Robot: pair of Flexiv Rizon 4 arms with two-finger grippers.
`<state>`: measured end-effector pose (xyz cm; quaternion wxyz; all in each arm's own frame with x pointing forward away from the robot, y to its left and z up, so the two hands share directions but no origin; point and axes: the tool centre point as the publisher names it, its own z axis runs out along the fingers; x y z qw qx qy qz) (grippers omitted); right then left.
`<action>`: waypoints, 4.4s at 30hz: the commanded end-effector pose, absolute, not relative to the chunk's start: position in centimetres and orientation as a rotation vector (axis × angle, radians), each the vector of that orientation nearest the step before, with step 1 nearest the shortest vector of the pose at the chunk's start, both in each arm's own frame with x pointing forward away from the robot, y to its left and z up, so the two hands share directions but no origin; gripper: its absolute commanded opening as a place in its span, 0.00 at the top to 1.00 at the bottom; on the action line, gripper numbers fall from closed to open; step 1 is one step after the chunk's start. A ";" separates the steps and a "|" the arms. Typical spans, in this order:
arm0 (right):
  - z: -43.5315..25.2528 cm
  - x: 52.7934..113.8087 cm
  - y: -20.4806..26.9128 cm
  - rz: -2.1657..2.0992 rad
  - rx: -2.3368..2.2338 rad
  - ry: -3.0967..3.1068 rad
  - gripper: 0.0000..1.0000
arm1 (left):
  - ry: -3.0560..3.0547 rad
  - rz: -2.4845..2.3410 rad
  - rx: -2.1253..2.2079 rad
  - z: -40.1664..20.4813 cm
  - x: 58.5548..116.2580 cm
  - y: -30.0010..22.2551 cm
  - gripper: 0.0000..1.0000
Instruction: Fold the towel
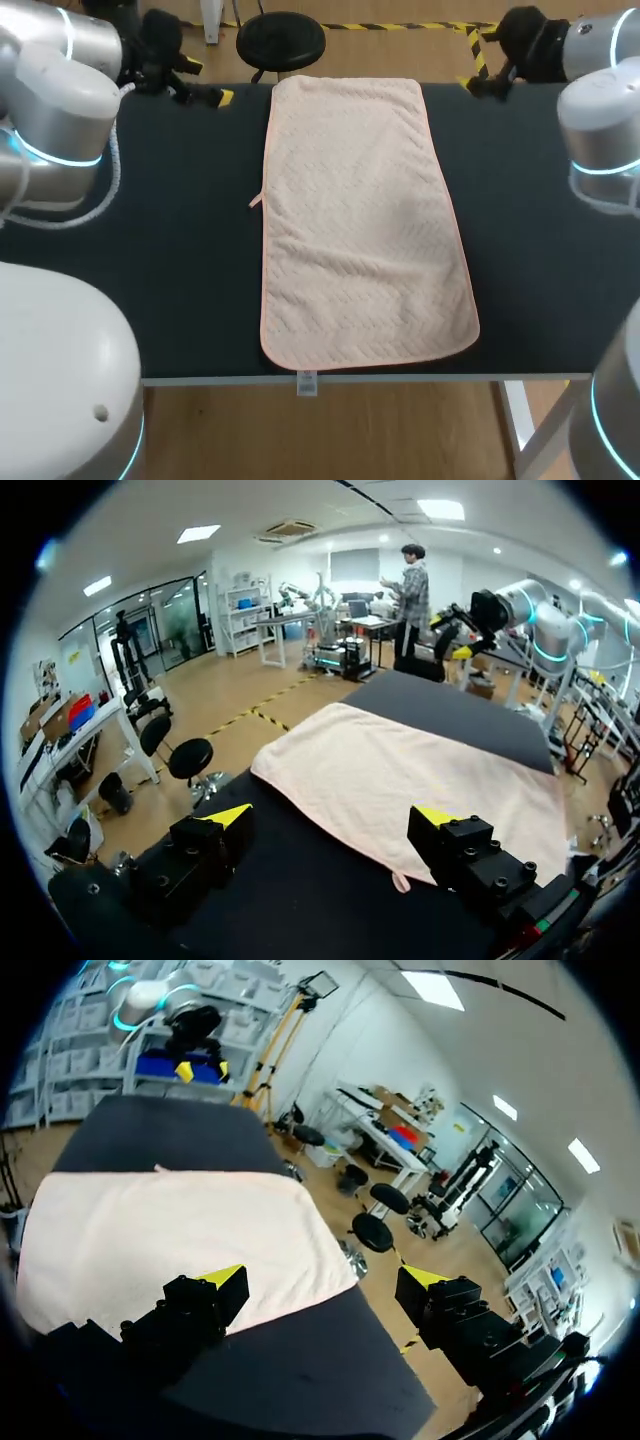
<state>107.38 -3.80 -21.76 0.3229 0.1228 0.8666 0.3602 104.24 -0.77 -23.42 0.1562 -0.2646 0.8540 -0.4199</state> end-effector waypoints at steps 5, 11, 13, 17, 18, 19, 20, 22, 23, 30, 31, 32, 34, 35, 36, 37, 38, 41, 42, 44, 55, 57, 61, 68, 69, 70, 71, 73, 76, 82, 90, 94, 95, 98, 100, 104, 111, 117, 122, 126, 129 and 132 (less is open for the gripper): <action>-20.6 106.8 -4.5 0.313 -0.254 2.721 0.00 | 3.092 -0.091 -0.090 -22.5 104.1 -0.1 0.00; -20.6 106.8 -4.5 0.313 -0.254 2.721 0.00 | 3.092 -0.091 -0.090 -22.5 104.1 -0.1 0.00; -20.6 106.8 -4.5 0.313 -0.254 2.721 0.00 | 3.092 -0.091 -0.090 -22.5 104.1 -0.1 0.00; -21.0 106.3 -2.6 0.229 -0.190 2.774 0.00 | 3.173 0.089 -0.019 -24.6 104.1 -2.7 0.00; -21.0 106.0 -2.2 0.194 -0.167 2.787 0.00 | 3.185 0.098 -0.005 -25.1 104.0 -3.1 0.00; -21.2 105.7 -1.9 0.176 -0.145 2.808 0.00 | 3.203 0.138 0.010 -25.7 103.7 -3.6 0.00; -21.4 105.4 -1.7 0.157 -0.117 2.825 0.00 | 3.218 0.158 0.023 -26.1 103.5 -4.0 0.00; -21.8 104.7 -1.3 0.130 -0.080 2.844 0.00 | 3.233 0.219 0.054 -27.0 103.1 -4.7 0.00; -22.0 104.4 -1.1 0.114 -0.066 2.857 0.00 | 3.241 0.240 0.059 -27.4 102.9 -5.1 0.00; -25.3 102.3 -0.6 0.024 -0.028 2.874 0.00 | 3.269 0.276 0.045 -30.6 101.6 -6.0 0.00; -25.8 102.0 -0.6 0.005 -0.020 2.884 0.00 | 3.269 0.276 0.042 -31.0 101.4 -6.1 0.00; -26.3 101.8 -0.7 -0.009 -0.006 2.892 0.00 | 3.263 0.291 0.037 -31.4 101.2 -6.2 0.00; -27.4 101.2 -0.8 -0.028 0.031 2.908 0.00 | 3.267 0.268 0.025 -32.1 100.7 -6.4 0.00; -28.0 101.0 -0.9 -0.016 0.048 2.926 0.00 | 3.265 0.280 0.020 -32.5 100.5 -6.6 0.00; -28.4 100.8 -0.9 -0.006 0.054 2.929 0.00 | 3.263 0.280 0.018 -32.7 100.2 -6.7 0.00; -28.9 100.7 -1.0 -0.003 0.064 2.935 0.00 | 3.265 0.273 0.012 -33.0 100.1 -6.9 0.00; -29.3 100.5 -1.0 0.005 0.077 2.946 0.00 | 3.266 0.273 0.006 -33.2 99.9 -7.0 0.00; -29.9 100.3 -0.9 0.039 0.097 2.955 0.00 | 3.260 0.269 -0.024 -33.7 99.6 -7.3 0.00; -30.2 100.1 -0.7 0.041 0.092 2.954 0.00 | 3.250 0.249 -0.036 -33.8 99.5 -7.4 0.00; -30.7 100.0 -0.5 0.051 0.085 2.956 0.00 | 3.244 0.196 -0.041 -34.1 99.2 -7.6 0.00; -33.9 98.9 0.2 0.044 0.004 3.030 0.00 | 3.173 0.070 -0.062 -36.7 98.2 -9.1 0.00; -34.7 98.8 0.1 0.082 0.022 3.043 0.00 | 3.175 0.052 -0.068 -37.1 98.1 -9.3 0.00; -36.2 98.8 0.5 0.110 -0.012 3.058 0.00 | 3.161 0.009 -0.104 -38.2 98.2 -9.3 0.00; -39.1 100.2 1.0 0.105 -0.074 3.095 0.00 | 3.124 -0.008 -0.127 -39.8 99.4 -9.0 0.00; -39.4 100.5 1.1 0.084 -0.094 3.089 0.00 | 3.117 -0.010 -0.128 -39.8 99.6 -9.0 0.00; -39.6 100.6 1.1 0.083 -0.093 3.090 0.00 | 3.114 -0.012 -0.126 -39.9 99.7 -8.9 0.00; -39.9 100.9 1.2 0.084 -0.092 3.092 0.00 | 3.106 -0.010 -0.119 -40.0 99.8 -8.9 0.00; -40.4 101.2 1.2 0.075 -0.082 3.101 0.00 | 3.112 0.005 -0.112 -40.6 99.9 -9.1 0.00; -40.9 101.5 1.3 0.073 -0.090 3.094 0.00 | 3.114 -0.003 -0.099 -41.2 100.0 -9.2 0.00; -41.3 101.8 1.3 0.051 -0.095 3.104 0.00 | 3.119 -0.020 -0.092 -42.0 100.4 -9.3 0.00; -43.1 102.3 0.6 0.027 -0.073 3.132 0.00 | 3.131 -0.002 -0.078 -43.2 101.0 -9.5 0.00; -43.8 102.4 0.5 0.027 -0.077 3.137 0.00 | 3.129 0.020 -0.068 -43.6 101.3 -9.5 0.00; -43.9 102.4 0.6 0.029 -0.086 3.136 0.00 | 3.129 0.022 -0.068 -43.7 101.3 -9.5 0.00; -43.9 102.4 0.6 0.031 -0.096 3.134 0.00 | 3.128 0.023 -0.071 -43.8 101.3 -9.5 0.00; -44.1 102.4 0.6 0.030 -0.099 3.135 0.00 | 3.129 0.019 -0.075 -44.0 101.2 -9.6 0.00; -44.3 102.1 0.5 0.024 -0.106 3.139 0.00 | 3.132 0.015 -0.081 -44.5 101.0 -9.6 0.00; -44.4 102.0 0.0 0.010 -0.105 3.143 0.00 | 3.134 -0.008 -0.085 -45.0 100.8 -9.7 0.30; -44.5 102.2 -0.1 0.008 -0.095 3.142 1.00 | 3.134 -0.005 -0.074 -45.1 100.8 -9.8 1.00; -44.5 102.2 -0.1 0.015 -0.096 3.139 1.00 | 3.135 -0.007 -0.062 -45.0 100.8 -9.9 1.00; -44.3 102.3 -0.1 0.016 -0.092 3.135 1.00 | 3.136 -0.016 -0.059 -44.9 100.8 -9.9 1.00; -44.1 102.3 -0.2 0.015 -0.088 3.132 1.00 | 3.132 -0.019 -0.059 -44.5 100.7 -9.9 1.00; -43.5 101.8 -0.5 0.016 -0.079 3.131 1.00 | 3.132 -0.023 -0.078 -43.9 100.6 -9.7 1.00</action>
